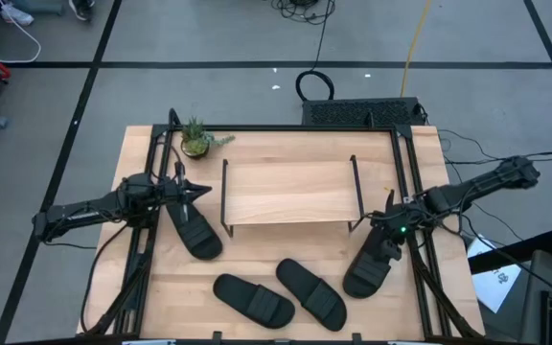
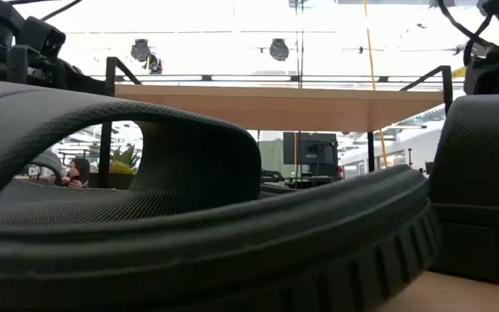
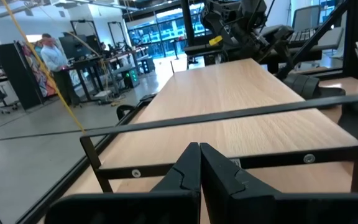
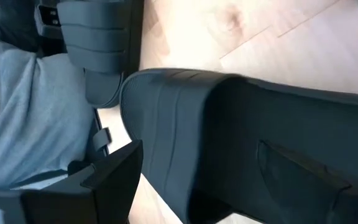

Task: Pick and place slides into the shelf
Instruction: Put the black slipper on the shelf

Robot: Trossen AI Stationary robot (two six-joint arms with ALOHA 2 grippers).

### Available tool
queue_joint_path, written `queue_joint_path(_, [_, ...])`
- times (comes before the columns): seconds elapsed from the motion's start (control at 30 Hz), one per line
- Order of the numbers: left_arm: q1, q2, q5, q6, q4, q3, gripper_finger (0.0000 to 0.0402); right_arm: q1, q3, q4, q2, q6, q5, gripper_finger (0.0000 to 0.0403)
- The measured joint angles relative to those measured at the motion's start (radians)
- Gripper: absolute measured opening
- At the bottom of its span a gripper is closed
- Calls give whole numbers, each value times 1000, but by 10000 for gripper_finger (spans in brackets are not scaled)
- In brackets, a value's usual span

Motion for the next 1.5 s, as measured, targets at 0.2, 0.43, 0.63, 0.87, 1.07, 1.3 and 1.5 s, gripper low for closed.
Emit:
queue_joint_path(0.2, [0,0,0,0,-12,0,3,58,-45,73,0,63,5,302])
queue_joint_path(0.43, [0,0,0,0,-12,0,3,130,-128,249,19,158,39,302])
queue_joint_path(0.63, [0,0,0,0,-12,0,3,163,-198,332,37,205,42,298])
queue_joint_path(0.87, [0,0,0,0,-11,0,3,165,-215,355,34,136,74,210])
queue_joint_path(1.07, [0,0,0,-12,-11,0,3,165,-217,388,33,72,79,28])
queue_joint_path(1.3, [0,0,0,-27,-11,0,3,191,-183,414,34,30,53,6])
queue_joint_path(1.5, [0,0,0,-32,-11,0,3,243,-73,251,35,-2,64,4])
